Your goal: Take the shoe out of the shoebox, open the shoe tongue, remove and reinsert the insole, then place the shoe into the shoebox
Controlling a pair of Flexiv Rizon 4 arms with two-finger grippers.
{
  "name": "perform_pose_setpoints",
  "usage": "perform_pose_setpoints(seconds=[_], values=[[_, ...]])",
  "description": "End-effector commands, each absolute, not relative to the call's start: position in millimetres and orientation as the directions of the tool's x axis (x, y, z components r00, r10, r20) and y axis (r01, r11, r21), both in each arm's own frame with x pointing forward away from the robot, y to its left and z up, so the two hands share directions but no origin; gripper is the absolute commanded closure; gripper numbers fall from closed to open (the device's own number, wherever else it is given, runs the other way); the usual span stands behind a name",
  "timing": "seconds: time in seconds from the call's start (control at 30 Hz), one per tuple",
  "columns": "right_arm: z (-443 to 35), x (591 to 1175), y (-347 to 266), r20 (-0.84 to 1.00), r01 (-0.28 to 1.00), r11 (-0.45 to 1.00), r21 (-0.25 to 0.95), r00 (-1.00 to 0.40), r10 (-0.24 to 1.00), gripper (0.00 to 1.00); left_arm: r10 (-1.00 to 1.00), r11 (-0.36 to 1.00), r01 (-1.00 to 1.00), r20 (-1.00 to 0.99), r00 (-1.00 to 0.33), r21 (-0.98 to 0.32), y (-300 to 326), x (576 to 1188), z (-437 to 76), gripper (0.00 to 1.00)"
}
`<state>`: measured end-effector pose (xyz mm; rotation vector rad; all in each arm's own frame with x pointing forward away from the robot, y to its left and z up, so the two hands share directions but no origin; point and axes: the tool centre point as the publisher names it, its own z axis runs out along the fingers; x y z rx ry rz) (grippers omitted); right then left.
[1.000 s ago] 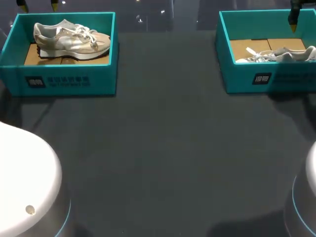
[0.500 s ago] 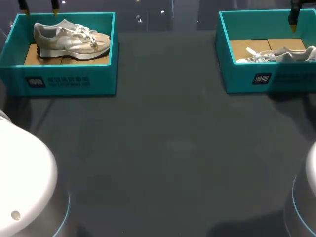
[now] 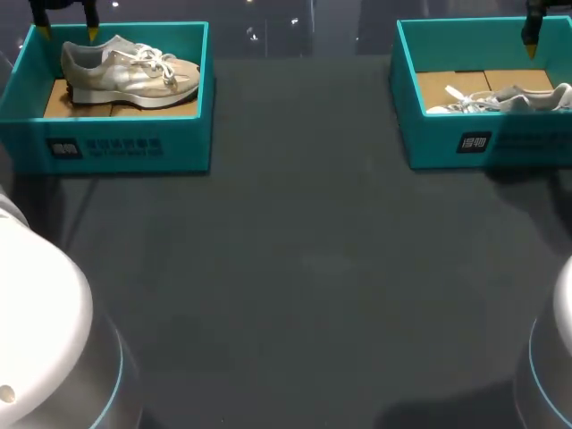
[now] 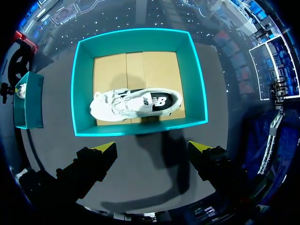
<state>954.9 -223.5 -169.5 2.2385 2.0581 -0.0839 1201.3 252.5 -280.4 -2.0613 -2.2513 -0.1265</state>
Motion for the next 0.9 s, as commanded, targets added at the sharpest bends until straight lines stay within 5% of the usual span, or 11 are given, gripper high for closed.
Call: perform_pose_setpoints(seconds=[0.03,0.9], values=[[-170,955,-223,-0.109,0.996,-0.083,0.037,0.086,0.99,0.0,0.989,0.084,0.996,0.12,-0.082,-0.008,257,1209,-291,0.13],[-170,955,-223,-0.109,0.996,-0.083,0.037,0.086,0.99,0.0,0.995,0.036,0.999,0.095,-0.034,-0.013,269,1200,-332,0.2]])
